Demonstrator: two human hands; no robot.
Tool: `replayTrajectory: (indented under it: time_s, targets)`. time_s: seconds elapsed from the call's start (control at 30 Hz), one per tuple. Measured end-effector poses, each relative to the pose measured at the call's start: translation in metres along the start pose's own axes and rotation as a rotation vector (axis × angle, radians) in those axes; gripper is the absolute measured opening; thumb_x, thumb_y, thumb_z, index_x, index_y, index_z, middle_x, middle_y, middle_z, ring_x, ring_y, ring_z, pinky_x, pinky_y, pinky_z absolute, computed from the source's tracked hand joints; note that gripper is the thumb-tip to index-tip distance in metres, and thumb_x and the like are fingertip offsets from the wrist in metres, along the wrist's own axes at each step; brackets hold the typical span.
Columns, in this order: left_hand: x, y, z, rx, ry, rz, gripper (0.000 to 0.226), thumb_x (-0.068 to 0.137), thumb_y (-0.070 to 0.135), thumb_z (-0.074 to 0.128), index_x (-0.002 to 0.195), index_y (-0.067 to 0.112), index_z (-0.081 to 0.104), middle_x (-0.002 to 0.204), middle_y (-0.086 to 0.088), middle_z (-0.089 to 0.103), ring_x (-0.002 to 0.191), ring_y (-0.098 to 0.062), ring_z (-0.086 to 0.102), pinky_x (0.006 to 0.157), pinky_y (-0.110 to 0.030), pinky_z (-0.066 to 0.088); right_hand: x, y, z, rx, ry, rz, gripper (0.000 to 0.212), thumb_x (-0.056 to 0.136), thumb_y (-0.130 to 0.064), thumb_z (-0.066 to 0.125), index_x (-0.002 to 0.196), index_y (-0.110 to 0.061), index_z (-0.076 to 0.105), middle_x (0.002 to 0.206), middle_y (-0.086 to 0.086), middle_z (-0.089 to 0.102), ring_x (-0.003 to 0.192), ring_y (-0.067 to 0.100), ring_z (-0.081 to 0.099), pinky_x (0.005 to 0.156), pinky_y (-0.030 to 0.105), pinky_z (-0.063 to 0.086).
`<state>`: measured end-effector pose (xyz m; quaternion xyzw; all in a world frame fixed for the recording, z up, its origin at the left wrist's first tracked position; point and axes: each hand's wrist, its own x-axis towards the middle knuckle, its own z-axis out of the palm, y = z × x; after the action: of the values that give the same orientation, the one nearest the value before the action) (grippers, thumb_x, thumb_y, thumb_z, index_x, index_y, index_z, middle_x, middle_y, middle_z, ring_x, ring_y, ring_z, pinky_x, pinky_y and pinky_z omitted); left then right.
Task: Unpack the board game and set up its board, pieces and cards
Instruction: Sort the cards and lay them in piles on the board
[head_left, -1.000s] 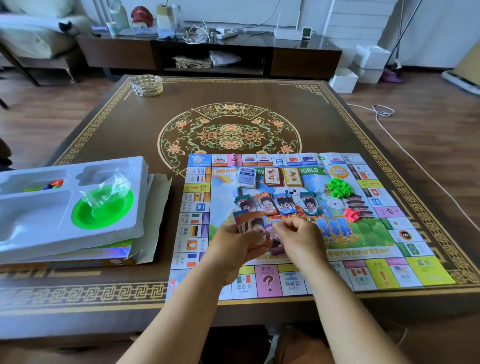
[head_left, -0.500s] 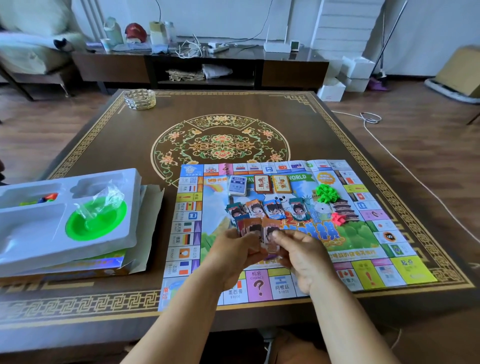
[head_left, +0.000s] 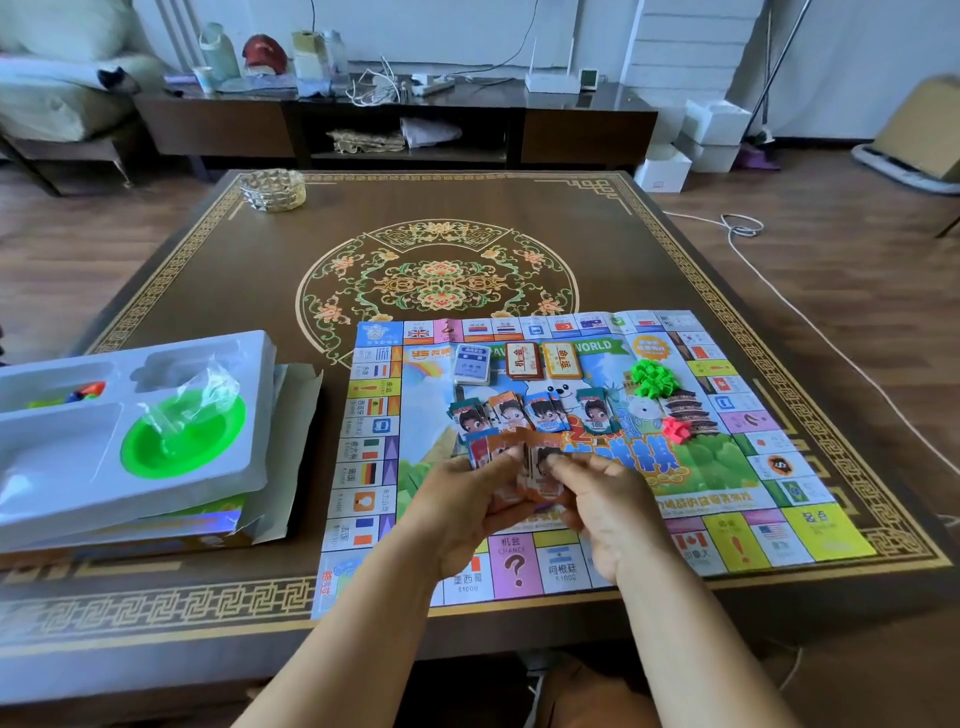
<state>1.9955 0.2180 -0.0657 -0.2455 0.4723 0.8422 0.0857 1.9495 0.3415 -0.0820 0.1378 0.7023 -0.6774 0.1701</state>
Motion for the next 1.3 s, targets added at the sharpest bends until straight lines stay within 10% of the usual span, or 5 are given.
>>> replayTrajectory:
  time_s: [1.3]
  targets:
    - [0.011, 0.002, -0.012, -0.041, 0.119, -0.006, 0.021, 0.088, 0.008, 0.063, 0.108, 0.006, 0.061, 0.095, -0.014, 0.071, 0.078, -0.023, 0.070, 0.057, -0.025, 0.058, 0.005, 0.001, 0.008, -0.039, -0.061, -0.003, 0.009, 0.082, -0.015, 0.071, 0.076, -0.017, 0.065, 0.066, -0.005, 0.064, 0.054, 0.008, 0.049, 0.048, 0.024, 0.034]
